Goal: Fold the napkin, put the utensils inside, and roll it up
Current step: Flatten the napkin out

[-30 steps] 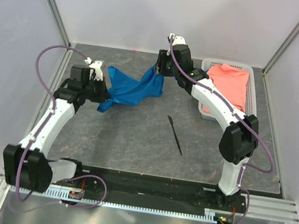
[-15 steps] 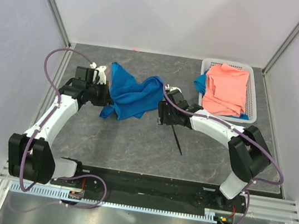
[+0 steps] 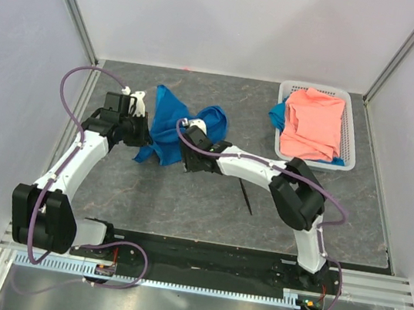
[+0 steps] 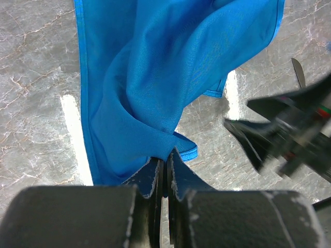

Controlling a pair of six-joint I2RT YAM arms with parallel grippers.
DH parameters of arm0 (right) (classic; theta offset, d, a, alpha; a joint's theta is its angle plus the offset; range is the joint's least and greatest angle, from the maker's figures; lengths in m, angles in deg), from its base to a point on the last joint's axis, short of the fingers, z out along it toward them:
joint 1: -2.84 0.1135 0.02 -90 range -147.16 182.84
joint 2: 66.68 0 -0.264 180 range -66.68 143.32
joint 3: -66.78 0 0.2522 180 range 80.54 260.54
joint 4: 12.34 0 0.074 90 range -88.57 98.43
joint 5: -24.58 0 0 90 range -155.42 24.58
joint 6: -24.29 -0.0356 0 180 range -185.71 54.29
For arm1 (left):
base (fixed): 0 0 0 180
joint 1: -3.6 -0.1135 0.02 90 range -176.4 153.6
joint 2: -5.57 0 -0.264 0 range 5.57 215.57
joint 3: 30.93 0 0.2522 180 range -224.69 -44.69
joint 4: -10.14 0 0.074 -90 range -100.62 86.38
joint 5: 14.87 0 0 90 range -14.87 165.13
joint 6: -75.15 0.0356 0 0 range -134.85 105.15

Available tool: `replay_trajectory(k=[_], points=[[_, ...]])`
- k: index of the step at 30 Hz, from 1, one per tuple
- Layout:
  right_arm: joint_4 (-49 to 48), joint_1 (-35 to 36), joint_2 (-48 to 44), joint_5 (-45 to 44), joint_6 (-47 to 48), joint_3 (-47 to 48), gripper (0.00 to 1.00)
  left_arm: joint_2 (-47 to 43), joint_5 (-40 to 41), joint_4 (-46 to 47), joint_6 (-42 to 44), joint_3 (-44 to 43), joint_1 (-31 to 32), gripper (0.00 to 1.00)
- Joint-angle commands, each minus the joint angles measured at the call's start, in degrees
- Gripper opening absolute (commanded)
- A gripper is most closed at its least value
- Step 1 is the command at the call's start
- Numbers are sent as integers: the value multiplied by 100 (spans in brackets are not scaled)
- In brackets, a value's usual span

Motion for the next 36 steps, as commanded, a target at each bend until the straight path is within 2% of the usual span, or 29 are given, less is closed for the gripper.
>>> replay_trajectory(k=[1,9,15,18,19,23,24,28,33,36], points=[[292,-28,427,-316,-27,615,56,-175,61,9,183,-123,2,6],[625,-28,1218,-509,-9,1379,53,-254,-35,9,165,-132,11,9],[793,-28,1482,-721,-97,1442,48,-298,-27,9,156,-132,11,9],[696,-28,1605,-651,-132,1346,37,-246,26,9,174,-132,11,9],[670,-28,1684,-607,-124,1336,27,-237,70,9,191,-123,11,9],[635,-54,1676,-475,78,1267,3,-184,473,17,218,-97,11,9],[635,-72,1528,-457,105,1205,0,-149,553,17,235,-79,11,9],[564,-282,834,-413,228,696,0,70,729,17,236,-88,11,9],[380,-581,-412,-369,403,-438,0,360,624,87,131,-79,37,9],[327,-836,-993,-387,491,-1079,0,466,667,132,34,-97,309,9]])
